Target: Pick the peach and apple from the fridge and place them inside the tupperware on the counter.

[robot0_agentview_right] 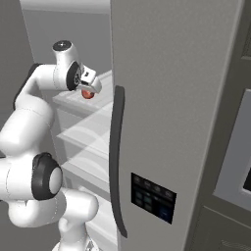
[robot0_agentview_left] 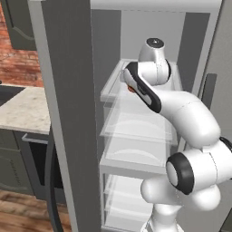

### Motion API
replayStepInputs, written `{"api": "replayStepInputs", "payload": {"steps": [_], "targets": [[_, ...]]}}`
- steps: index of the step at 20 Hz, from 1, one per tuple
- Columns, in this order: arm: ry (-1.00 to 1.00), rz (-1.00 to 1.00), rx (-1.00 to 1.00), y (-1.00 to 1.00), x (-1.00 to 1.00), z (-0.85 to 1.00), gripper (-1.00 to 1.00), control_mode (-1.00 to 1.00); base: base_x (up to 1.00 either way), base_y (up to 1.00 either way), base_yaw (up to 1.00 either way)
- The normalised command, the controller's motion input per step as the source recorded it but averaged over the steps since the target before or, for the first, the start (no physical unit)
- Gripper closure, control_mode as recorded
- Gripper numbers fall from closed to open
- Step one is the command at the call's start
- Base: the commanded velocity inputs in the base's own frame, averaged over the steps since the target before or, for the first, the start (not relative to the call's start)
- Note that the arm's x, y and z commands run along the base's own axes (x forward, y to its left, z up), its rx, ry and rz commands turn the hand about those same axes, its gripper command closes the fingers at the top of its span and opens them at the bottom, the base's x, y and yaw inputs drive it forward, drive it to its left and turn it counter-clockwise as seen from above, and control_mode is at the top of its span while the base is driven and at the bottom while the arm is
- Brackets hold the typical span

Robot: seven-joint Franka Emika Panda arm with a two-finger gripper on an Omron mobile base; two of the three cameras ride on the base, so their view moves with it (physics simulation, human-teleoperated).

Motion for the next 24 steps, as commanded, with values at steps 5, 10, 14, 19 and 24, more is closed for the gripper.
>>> {"api": "replayStepInputs", "payload": {"steps": [5,10,14,19,24], "targets": [[0.01,0.00,0.00,0.04,0.29,-0.13,-1.00,-1.00,0.00,0.00,0.00],[0.00,0.00,0.00,0.00,0.25,-0.09,-1.00,-1.00,0.00,0.00,0.00],[0.00,0.00,0.00,0.00,0.24,-0.05,-1.00,-1.00,0.00,0.00,0.00],[0.00,0.00,0.00,0.00,0.02,-0.10,-1.00,-1.00,0.00,0.00,0.00],[0.00,0.00,0.00,0.00,0.00,-0.14,-1.00,-1.00,0.00,0.00,0.00]]}}
